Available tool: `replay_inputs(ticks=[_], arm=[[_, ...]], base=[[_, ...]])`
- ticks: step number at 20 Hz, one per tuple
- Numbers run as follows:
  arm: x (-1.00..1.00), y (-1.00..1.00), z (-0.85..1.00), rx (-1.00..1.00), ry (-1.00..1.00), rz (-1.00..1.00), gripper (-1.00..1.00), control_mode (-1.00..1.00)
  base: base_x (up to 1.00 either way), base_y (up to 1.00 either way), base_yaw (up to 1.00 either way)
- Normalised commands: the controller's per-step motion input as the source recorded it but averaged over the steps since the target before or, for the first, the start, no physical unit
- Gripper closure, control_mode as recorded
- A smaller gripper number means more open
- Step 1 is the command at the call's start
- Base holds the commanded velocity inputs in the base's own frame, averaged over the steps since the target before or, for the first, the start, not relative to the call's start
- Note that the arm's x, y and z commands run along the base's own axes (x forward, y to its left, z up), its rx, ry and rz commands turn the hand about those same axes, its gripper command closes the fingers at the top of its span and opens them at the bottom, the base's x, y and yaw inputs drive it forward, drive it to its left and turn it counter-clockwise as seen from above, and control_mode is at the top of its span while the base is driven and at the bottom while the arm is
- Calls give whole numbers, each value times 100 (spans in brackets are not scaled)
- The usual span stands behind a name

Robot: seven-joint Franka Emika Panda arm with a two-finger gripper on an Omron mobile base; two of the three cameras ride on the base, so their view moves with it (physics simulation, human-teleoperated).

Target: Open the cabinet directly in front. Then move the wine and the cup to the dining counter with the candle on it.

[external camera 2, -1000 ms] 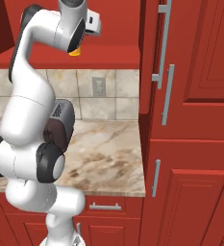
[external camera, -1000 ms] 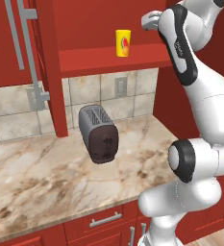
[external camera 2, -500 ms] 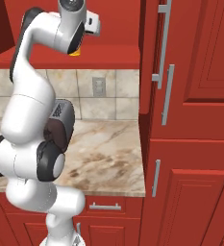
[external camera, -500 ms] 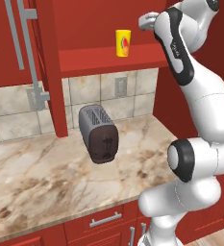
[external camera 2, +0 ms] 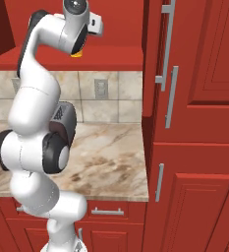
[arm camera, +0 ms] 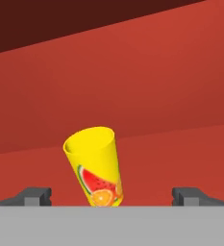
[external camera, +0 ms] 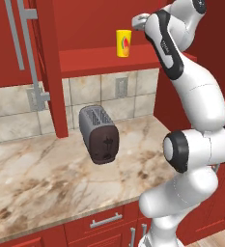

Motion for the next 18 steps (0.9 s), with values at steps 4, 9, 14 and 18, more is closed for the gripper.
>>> replay_inputs(ticks=[4, 9, 14, 18], arm=[[20, 15, 0, 0, 0, 0, -100, -100], [1, 0, 0, 0, 0, 0, -100, -100], [23, 0, -3, 0, 0, 0, -100, -100], [53, 1, -8, 0, 0, 0, -100, -100]], base=[[0, 0, 0], [0, 0, 0], [0, 0, 0], [0, 0, 0]])
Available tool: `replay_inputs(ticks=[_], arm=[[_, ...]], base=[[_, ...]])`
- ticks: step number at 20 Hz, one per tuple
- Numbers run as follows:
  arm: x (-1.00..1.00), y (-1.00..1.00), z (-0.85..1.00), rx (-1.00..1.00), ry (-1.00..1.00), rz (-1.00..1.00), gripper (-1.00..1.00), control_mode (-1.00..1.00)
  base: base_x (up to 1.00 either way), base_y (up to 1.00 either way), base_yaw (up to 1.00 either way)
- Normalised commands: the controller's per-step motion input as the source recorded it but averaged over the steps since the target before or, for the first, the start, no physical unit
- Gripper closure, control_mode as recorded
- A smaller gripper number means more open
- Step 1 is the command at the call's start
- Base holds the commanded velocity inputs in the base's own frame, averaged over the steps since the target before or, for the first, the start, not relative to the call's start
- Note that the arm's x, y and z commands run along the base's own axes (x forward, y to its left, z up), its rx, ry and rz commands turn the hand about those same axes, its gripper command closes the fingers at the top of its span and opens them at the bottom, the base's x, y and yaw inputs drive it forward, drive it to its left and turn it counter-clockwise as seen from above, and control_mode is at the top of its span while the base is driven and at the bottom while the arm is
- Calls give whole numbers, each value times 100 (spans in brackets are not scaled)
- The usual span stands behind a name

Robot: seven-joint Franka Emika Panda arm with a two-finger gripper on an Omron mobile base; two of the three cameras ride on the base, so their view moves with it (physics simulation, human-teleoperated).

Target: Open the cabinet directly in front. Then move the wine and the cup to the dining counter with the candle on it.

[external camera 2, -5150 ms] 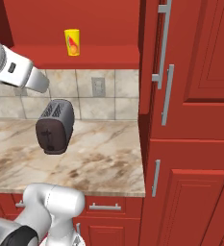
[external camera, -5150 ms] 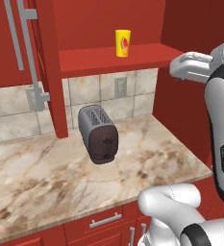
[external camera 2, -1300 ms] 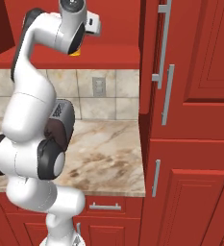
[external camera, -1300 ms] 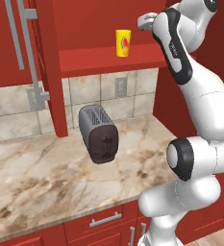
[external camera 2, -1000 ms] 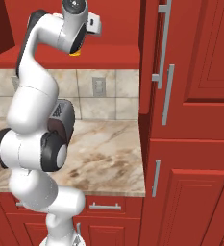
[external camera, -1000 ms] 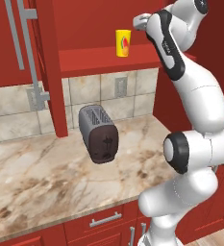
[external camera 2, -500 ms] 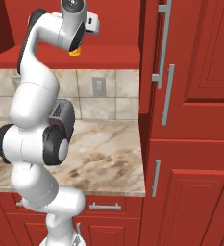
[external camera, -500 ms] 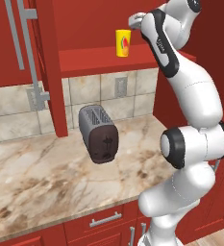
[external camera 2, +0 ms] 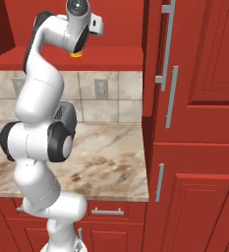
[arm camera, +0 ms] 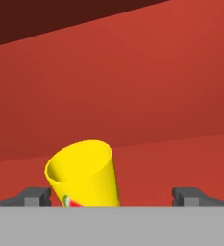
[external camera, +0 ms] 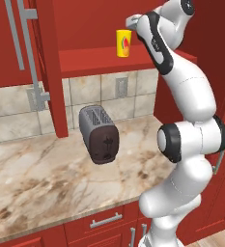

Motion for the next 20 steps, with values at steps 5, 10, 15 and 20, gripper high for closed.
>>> replay_inputs(ticks=[5, 10, 15, 20], arm=[[56, 3, -1, 0, 0, 0, -100, -100], [3, 4, -11, 0, 0, 2, -100, -100], [-21, 0, -26, 0, 0, 7, -100, -100], [-21, 0, -24, 0, 0, 7, -100, -100]], base=[[0, 0, 0], [0, 0, 0], [0, 0, 0], [0, 0, 0]])
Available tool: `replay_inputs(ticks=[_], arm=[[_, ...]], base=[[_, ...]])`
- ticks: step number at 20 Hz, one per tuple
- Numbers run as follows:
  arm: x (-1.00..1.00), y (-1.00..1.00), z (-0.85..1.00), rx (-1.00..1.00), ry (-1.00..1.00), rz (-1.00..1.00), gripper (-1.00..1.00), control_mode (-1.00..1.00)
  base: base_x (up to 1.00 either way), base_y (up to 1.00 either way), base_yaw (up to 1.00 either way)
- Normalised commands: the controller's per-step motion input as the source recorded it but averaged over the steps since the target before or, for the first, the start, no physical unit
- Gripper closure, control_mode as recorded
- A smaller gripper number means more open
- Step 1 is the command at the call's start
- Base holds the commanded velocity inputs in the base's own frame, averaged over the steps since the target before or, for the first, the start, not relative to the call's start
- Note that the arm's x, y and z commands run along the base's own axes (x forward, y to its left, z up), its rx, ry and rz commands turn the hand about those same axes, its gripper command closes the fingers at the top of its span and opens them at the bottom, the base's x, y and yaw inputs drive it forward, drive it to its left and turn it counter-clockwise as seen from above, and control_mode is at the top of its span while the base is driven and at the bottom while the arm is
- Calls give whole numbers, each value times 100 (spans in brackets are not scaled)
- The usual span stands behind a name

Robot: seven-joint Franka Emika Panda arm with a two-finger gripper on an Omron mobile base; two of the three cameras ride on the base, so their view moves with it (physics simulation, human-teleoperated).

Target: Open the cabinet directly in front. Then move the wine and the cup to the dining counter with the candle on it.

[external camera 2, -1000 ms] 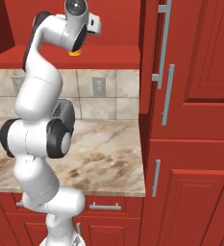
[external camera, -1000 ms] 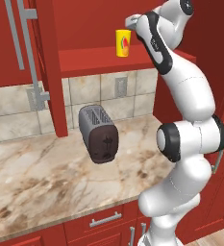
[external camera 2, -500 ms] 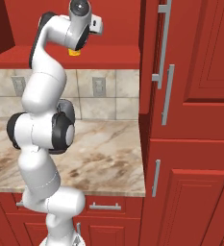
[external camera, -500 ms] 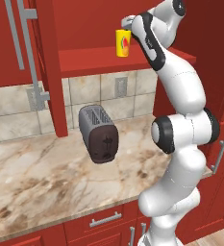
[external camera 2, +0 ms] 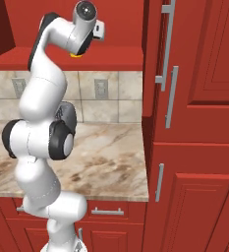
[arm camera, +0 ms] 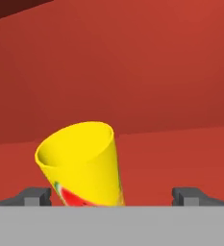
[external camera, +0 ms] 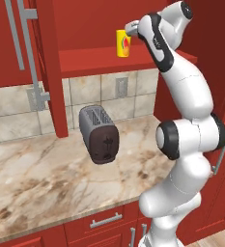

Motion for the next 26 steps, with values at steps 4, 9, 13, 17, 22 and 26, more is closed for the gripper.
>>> replay_inputs(ticks=[4, 9, 13, 17, 22, 26], arm=[[-24, 0, -20, 0, 0, 5, -100, -100], [-7, -3, 11, 1, -6, 0, -100, -100], [-10, -8, 67, 5, -19, 0, -100, -100], [14, 0, 26, 0, -3, 0, -100, -100], [49, 0, 0, 0, 3, 0, -100, -100], [67, 0, 0, 0, 6, 0, -100, -100]], base=[[0, 0, 0], [0, 0, 0], [0, 0, 0], [0, 0, 0], [0, 0, 0], [0, 0, 0]])
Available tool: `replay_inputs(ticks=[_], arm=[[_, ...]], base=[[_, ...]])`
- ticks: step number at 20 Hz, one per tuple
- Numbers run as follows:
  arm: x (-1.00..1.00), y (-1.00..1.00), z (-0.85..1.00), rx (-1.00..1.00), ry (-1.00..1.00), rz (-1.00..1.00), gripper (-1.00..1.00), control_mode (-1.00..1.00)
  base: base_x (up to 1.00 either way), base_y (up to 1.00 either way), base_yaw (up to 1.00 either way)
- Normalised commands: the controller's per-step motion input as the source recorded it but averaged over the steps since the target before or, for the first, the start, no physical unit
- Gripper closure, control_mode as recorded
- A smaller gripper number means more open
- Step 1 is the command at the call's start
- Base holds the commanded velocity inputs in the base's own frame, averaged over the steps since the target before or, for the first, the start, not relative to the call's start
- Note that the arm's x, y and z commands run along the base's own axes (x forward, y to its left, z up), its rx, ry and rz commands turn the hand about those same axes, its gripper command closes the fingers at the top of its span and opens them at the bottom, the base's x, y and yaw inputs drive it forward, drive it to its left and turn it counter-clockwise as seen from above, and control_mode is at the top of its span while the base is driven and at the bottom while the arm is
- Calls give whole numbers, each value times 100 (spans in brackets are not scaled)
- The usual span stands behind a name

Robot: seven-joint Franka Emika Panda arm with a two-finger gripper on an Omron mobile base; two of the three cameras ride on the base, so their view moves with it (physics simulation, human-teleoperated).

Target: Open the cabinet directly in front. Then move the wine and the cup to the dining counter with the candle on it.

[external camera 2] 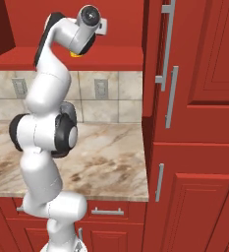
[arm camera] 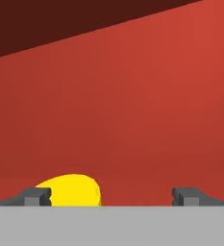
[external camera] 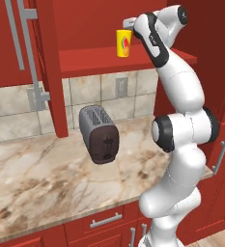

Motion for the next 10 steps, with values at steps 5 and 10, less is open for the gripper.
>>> replay_inputs(ticks=[5, 10], arm=[[59, 0, 0, 0, 8, 0, -100, -100], [13, 5, -11, -1, 11, 0, -100, -100]], base=[[0, 0, 0], [0, 0, 0]])
